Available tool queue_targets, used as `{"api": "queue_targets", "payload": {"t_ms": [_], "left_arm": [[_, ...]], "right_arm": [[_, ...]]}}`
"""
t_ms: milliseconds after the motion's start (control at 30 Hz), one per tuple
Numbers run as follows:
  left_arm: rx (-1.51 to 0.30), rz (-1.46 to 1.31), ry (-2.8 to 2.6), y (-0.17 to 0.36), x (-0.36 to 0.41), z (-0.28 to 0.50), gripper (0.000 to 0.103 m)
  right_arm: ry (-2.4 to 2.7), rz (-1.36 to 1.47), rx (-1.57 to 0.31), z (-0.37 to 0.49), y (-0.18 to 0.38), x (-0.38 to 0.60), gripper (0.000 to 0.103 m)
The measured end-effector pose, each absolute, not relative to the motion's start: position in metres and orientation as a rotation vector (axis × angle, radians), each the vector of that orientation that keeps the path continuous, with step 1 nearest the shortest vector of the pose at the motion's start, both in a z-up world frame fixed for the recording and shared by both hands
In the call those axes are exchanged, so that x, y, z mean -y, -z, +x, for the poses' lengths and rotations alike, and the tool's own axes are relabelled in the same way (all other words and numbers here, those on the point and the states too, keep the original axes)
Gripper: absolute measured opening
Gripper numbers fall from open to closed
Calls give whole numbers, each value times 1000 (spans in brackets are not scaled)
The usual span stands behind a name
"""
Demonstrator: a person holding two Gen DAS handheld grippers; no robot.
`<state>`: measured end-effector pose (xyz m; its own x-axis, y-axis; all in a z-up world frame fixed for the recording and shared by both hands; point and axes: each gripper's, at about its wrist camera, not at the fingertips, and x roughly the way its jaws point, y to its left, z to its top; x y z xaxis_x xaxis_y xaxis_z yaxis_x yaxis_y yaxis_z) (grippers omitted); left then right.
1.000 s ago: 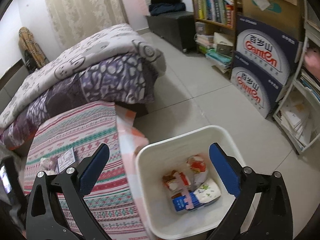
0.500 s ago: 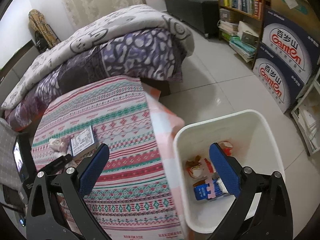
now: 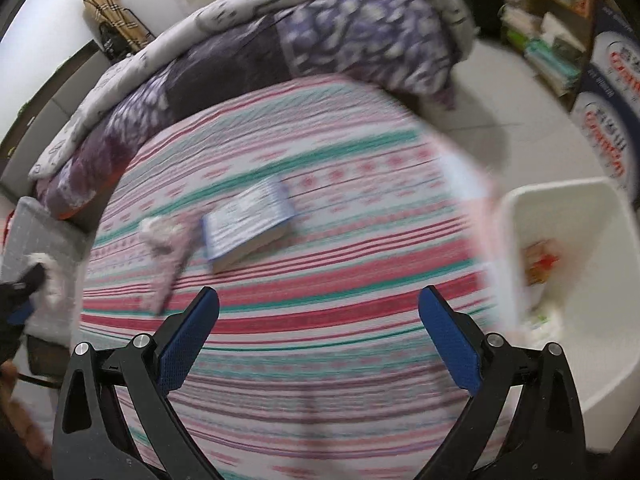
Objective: Collect trash
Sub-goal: 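Grasp the crumpled white tissue with the left tool while the right tool grasps the pink fuzzy strip, then carry both items to the white bin and open the right tool to drop the pink strip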
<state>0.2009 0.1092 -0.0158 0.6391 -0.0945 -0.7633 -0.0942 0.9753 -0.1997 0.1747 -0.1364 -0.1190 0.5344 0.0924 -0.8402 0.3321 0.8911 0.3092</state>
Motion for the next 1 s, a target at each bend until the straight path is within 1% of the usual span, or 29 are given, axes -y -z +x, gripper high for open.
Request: {"api": "queue_targets", "payload": {"t_ms": [67,233,433,467,500,567,600,633,667,700,733,833,1000], "left_arm": [[-827,-228,-30,-3,-122,192,32],[-737,-235,-64,-33,-145,176,32],[-701,-199,-95,-41,-164,168,32],[-705,-203,-98,-40,-169,168,32],[-711,-208,-99,-39,-173,167,32],[-727,-223,-102,-36,-180,168,32],[-732,-229,-102,-34,-182,168,32],[-735,-231,-104,-33,-185,168,32],[-735,-228,-108,-33,-187,167,32],[-735,-221,-113,-32,-188,167,32],[-736,-216,-117,-31,-188,166,32],[-741,-212,-128,-28,-190,166,32],[-739,-206,-136,-27,-189,165,32]], "right_arm": [[125,487,-1017,187,125,107,94],[113,520,-1032,222,137,42,81],[168,486,-1046,253,151,6,80],[175,469,-1049,257,155,2,79],[179,448,-1059,262,159,-2,75],[198,382,-1047,266,161,-9,74],[194,339,-1038,269,161,-13,65],[186,298,-1039,272,162,-18,59],[180,268,-1035,273,162,-20,46],[153,239,-1031,274,162,-21,30],[128,215,-1033,274,161,-22,24],[19,214,-1040,269,158,-19,23],[-123,247,-985,244,128,-4,23]]}}
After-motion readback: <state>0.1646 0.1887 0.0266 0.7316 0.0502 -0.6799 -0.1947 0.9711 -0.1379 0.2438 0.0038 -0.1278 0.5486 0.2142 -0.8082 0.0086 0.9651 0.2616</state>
